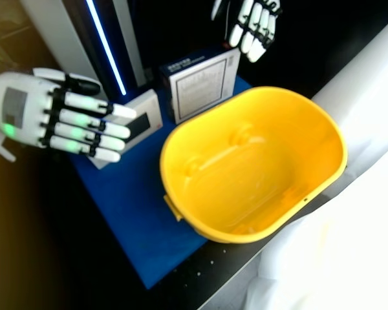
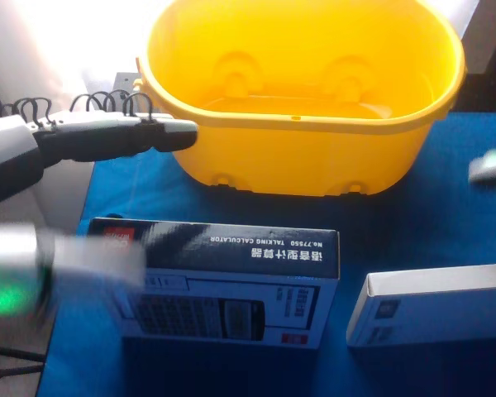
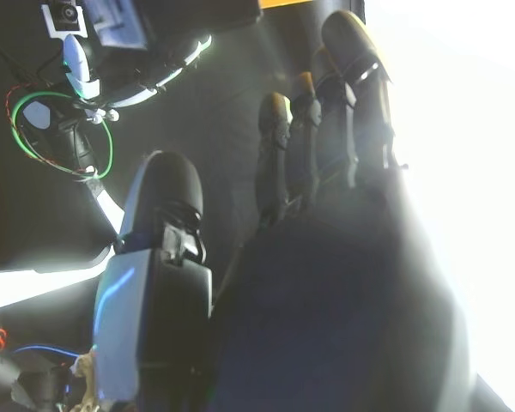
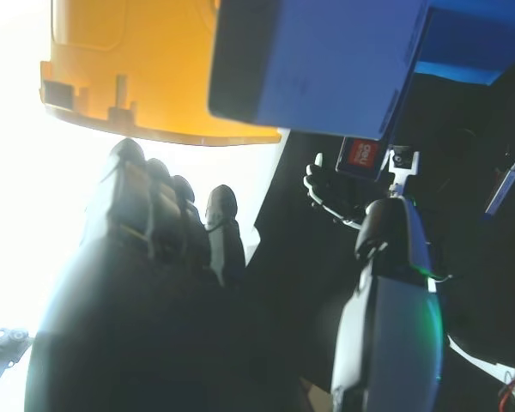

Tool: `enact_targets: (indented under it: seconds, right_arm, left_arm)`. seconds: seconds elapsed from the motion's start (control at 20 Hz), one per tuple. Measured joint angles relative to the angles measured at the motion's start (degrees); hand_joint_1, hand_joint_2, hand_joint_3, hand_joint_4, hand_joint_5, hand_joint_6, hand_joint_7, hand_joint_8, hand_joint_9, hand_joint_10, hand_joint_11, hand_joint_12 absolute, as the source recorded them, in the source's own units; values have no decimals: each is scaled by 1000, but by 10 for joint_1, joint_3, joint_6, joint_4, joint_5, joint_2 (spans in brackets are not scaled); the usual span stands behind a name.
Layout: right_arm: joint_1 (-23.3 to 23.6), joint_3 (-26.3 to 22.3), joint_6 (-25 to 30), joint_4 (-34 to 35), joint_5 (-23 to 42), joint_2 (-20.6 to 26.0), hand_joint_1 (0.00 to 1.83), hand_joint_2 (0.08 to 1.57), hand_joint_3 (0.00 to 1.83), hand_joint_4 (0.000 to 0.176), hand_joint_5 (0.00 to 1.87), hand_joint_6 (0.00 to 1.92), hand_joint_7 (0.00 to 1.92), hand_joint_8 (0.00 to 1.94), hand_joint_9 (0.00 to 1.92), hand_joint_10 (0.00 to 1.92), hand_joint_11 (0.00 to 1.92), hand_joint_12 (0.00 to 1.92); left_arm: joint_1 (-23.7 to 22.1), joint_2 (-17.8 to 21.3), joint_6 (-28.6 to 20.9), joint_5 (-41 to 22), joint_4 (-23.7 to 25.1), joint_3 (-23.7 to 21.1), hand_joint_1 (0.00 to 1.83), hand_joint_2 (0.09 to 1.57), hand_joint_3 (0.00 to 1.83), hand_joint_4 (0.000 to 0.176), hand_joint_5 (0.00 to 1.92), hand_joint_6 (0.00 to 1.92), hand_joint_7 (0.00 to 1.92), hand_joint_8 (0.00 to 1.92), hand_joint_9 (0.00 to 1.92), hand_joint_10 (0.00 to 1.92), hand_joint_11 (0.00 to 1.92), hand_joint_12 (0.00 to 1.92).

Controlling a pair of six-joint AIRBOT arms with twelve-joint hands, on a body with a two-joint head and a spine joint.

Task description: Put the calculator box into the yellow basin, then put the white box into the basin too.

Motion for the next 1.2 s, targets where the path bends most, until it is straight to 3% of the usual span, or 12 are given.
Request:
enact_targets:
  seconds: [0.1, 0.35, 0.4, 0.5, 0.6, 0.7, 0.85, 1.0, 1.05, 1.1, 1.15, 1.2]
  right_arm:
    - [0, 0, 0, 1, 5, -3, 702, 796, 1, 0, 577, 31, 570, 3, 563, 73, 72, 1154]
    - [-6, 5, 0, 7, 0, -14, 702, 819, 2, 0, 600, 14, 608, 6, 569, 39, 80, 1127]
    - [-16, 7, 0, 13, -4, -19, 677, 822, 1, 0, 601, 11, 611, 5, 557, 28, 63, 1140]
    - [-28, 9, 0, 28, 1, -26, 695, 819, 0, 0, 611, 10, 652, 17, 597, 40, 74, 1196]
    - [-41, 10, 0, 41, 2, -34, 754, 790, 0, 0, 604, 5, 648, 11, 601, 41, 54, 1267]
    - [-44, 13, 0, 43, 3, -41, 781, 768, 0, 0, 594, 0, 619, 0, 577, 30, 35, 1303]
    - [-46, 17, 0, 43, 5, -50, 990, 887, 38, 0, 617, 13, 618, 7, 586, 33, 44, 1311]
    - [-46, 23, 0, 45, 9, -61, 1345, 1016, 18, 0, 826, 72, 811, 57, 748, 109, 224, 1385]
    - [-46, 24, 0, 45, 9, -63, 1238, 1132, 10, 0, 909, 924, 828, 932, 828, 242, 337, 1462]
    - [-46, 25, 0, 45, 10, -66, 1331, 1176, 0, 0, 873, 1142, 795, 1142, 790, 1139, 569, 1437]
    - [-46, 25, 0, 46, 10, -66, 1348, 1183, 0, 0, 857, 1215, 783, 1193, 774, 1330, 635, 1439]
    - [-46, 26, 0, 45, 10, -68, 1354, 1179, 0, 0, 863, 1225, 797, 1175, 788, 1351, 681, 1449]
  left_arm:
    - [0, 0, 0, 2, 4, 0, 773, 711, 0, 116, 282, 4, 223, 7, 205, 60, 0, 933]
    - [-2, -21, -2, 13, 2, 10, 810, 752, 7, 147, 252, 3, 140, 7, 162, 15, 0, 951]
    - [-2, -36, -6, 22, 0, 19, 808, 752, 5, 128, 259, 7, 139, 11, 159, 13, 0, 973]
    - [-3, -62, -17, 49, 1, 38, 781, 750, 2, 144, 261, 3, 157, 7, 151, 5, 0, 708]
    - [-4, -89, -28, 82, -2, 56, 743, 756, 2, 109, 270, 3, 157, 3, 151, 4, 0, 721]
    - [-5, -101, -30, 98, 0, 64, 758, 761, 1, 120, 281, 4, 156, 1, 139, 4, 0, 801]
    - [-7, -117, -30, 123, 0, 78, 777, 766, 0, 125, 345, 13, 221, 11, 179, 19, 0, 914]
    - [-13, -135, -39, 131, -1, 97, 871, 899, 14, 98, 476, 29, 336, 25, 293, 61, 0, 1166]
    - [-14, -138, -39, 133, -2, 99, 963, 942, 19, 72, 556, 47, 422, 45, 382, 96, 0, 1287]
    - [-19, -144, -42, 139, 0, 104, 1097, 995, 21, 23, 662, 69, 517, 58, 507, 152, 99, 1454]
    - [-21, -146, -42, 142, 1, 105, 1175, 1023, 16, 0, 738, 75, 583, 57, 581, 188, 220, 1475]
    - [-21, -150, -45, 140, 2, 109, 1265, 1064, 10, 0, 850, 77, 690, 46, 668, 212, 365, 1422]
